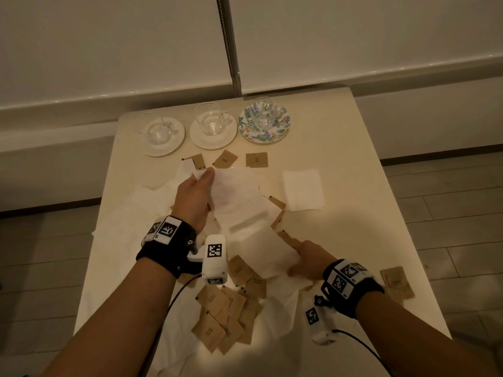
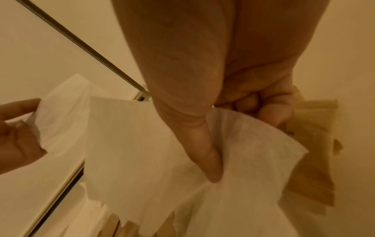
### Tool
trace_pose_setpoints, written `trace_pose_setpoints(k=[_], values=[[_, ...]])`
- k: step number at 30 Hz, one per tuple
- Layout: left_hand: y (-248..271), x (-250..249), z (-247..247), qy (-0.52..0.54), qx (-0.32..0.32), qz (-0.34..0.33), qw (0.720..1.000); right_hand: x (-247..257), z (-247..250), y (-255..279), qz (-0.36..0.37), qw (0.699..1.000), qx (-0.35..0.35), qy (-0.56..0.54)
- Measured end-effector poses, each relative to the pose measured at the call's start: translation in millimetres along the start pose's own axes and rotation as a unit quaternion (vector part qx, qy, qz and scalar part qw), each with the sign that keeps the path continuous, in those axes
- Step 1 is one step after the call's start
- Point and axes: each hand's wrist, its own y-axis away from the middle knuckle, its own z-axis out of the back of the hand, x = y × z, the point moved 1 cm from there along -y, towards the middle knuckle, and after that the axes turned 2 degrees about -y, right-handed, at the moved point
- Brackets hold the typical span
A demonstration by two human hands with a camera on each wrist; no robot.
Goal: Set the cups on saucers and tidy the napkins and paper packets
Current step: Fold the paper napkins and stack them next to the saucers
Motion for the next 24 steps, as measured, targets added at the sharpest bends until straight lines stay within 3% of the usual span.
trace_pose_setpoints(k=[4,8,10,13,15,19,24], values=[[-1,-12,3,0.013,0.011,-0.006,1.0,0,5,3,0.004,1.0,-0.02,0.002],[8,-4,-6,-0.075,0.041,-0.006,0.996,22,25,14,0.064,0.994,-0.078,0.036],[13,3,-11,-0.096,0.049,0.0,0.994,38,37,19,0.115,0.989,-0.091,-0.032],[24,8,-19,-0.109,0.083,0.01,0.99,61,49,28,0.189,0.944,-0.107,-0.247],[31,8,-25,-0.116,0.106,0.006,0.988,71,55,32,0.202,0.909,-0.137,-0.336],[40,3,-29,-0.139,0.14,-0.023,0.98,72,60,30,0.212,0.876,-0.161,-0.401],[41,-5,-24,-0.159,0.201,-0.049,0.966,62,62,29,0.233,0.836,-0.138,-0.478]])
